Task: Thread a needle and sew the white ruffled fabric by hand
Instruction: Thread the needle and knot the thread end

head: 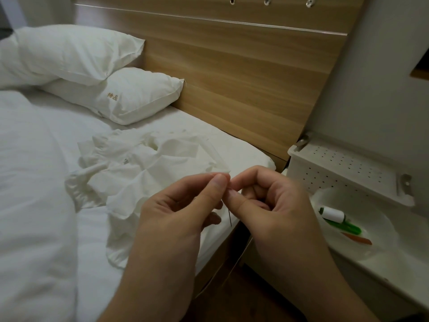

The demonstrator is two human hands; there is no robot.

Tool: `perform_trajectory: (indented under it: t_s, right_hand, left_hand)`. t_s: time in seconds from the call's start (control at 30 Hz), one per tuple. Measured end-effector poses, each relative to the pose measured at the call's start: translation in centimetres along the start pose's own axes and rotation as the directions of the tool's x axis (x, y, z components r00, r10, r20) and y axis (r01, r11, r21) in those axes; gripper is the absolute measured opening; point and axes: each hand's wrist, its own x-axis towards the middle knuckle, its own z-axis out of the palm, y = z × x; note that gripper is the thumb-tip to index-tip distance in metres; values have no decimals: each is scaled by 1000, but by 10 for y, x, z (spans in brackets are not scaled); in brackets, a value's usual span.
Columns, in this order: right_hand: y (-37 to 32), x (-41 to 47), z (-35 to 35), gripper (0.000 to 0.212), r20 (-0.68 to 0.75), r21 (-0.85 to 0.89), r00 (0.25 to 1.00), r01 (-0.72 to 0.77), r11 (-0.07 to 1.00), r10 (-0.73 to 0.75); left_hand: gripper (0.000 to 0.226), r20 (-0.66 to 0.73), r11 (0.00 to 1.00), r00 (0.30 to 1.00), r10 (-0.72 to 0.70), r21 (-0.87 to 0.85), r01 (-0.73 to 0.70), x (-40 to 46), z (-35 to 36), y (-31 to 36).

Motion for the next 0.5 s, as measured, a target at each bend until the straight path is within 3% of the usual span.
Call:
perform_trajectory:
  t_s: [0.3, 0.5]
  right_hand:
    - [8, -3, 2, 10, 87, -56, 990, -105, 993, 109]
    - [20, -6, 0, 10, 159, -92, 972, -162, 983, 175]
  left_hand:
    - [21, -61, 996, 995, 80, 43, -77, 9, -12, 5]
    - [8, -90, 993, 991, 99, -56, -104, 22, -23, 8]
